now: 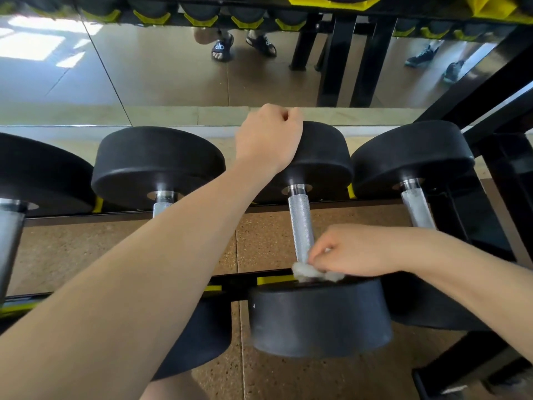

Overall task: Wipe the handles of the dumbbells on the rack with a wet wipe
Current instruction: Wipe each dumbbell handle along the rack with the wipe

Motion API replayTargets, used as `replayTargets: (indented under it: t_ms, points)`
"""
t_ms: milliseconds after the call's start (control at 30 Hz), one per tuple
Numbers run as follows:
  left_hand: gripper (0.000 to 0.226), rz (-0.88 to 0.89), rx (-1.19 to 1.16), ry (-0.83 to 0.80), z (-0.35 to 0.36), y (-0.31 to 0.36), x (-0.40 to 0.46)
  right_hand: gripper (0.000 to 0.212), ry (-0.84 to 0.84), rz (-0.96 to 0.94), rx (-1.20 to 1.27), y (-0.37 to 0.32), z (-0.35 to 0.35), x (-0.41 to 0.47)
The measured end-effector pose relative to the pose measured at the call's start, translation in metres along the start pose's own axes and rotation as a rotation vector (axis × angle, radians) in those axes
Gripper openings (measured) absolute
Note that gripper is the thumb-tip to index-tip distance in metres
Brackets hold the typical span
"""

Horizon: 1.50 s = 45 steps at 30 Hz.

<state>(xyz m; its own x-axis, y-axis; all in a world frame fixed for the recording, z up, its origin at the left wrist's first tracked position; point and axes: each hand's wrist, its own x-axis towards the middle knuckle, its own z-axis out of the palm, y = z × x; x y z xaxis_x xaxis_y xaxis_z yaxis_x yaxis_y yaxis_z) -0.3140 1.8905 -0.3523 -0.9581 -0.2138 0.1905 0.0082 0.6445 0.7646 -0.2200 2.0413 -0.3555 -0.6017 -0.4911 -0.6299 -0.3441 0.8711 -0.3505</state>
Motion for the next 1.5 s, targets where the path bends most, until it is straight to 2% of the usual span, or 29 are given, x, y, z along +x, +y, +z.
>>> replayTargets:
  t_ms: [167,267,367,500,533,567,633,700,800,833,900,967,1000,1067,1133,1233,1333,1400,1433,1500]
  points:
    - [0.048,0.017,0.025,-0.01,0.001,-0.001,0.002,0.034,0.134,0.181,0.016,0.023,-0.006,0.0]
    - [0.047,0.028,0.039,-0.028,0.001,-0.002,0.003,0.03,-0.026,0.185,-0.018,0.014,0.01,0.012]
    - [0.048,0.026,0.038,-0.031,-0.001,-0.001,0.003,0.03,-0.056,0.18,-0.059,0.006,0.009,0.011]
    - [0.047,0.009,0.057,-0.035,-0.002,0.002,-0.001,0.022,0.208,0.079,0.406,-0.004,-0.002,0.003]
    - [0.046,0.001,0.065,-0.033,-0.002,0.004,-0.001,0.022,0.295,0.025,0.381,-0.008,-0.001,0.005]
    - [0.046,-0.002,0.063,-0.035,-0.002,0.004,-0.001,0.021,0.377,-0.028,0.236,-0.01,0.002,0.008]
    - [0.046,-0.003,0.05,-0.038,-0.001,0.004,0.0,0.021,0.514,-0.098,-0.192,-0.006,0.008,0.012]
    - [0.046,-0.01,0.048,-0.015,0.001,0.003,0.0,0.027,0.481,-0.162,-0.404,0.002,0.013,0.016]
    - [0.047,-0.035,0.041,0.002,0.004,0.003,-0.001,0.025,0.29,-0.267,-0.237,0.007,0.004,0.008]
    - [0.047,-0.042,0.04,0.015,0.004,0.004,-0.002,0.025,0.296,-0.29,-0.191,0.01,-0.001,0.007]
    - [0.047,-0.063,0.033,0.024,0.004,0.005,0.0,0.023,0.485,-0.277,-0.126,0.02,-0.011,0.01]
    - [0.047,-0.083,0.03,0.041,0.005,0.006,0.0,0.026,0.722,-0.166,-0.04,0.028,-0.011,0.015]
    - [0.047,-0.085,0.031,0.05,0.006,0.007,0.0,0.026,0.749,-0.079,0.001,0.029,-0.006,0.019]
    - [0.044,-0.09,0.038,0.071,0.006,0.008,-0.002,0.022,0.551,0.053,0.011,0.027,0.009,0.027]
    - [0.045,-0.111,0.047,0.104,0.006,0.009,-0.005,0.029,0.324,0.055,0.054,0.028,0.023,0.031]
    - [0.046,-0.097,0.1,0.133,0.006,0.01,-0.009,0.034,0.163,0.015,0.173,0.035,0.017,0.017]
    - [0.048,-0.06,0.224,0.058,0.0,0.012,-0.009,0.037,0.089,-0.105,0.411,0.027,0.009,-0.006]
    - [0.044,0.04,0.396,-0.036,-0.014,0.007,-0.012,0.032,0.084,-0.237,0.607,0.006,0.006,-0.009]
    - [0.041,0.102,0.482,-0.062,-0.025,0.001,-0.014,0.027,0.111,-0.297,0.682,-0.006,0.004,-0.006]
    - [0.04,0.214,0.56,-0.035,-0.054,-0.017,-0.018,0.022,0.225,-0.375,0.649,-0.028,0.002,0.011]
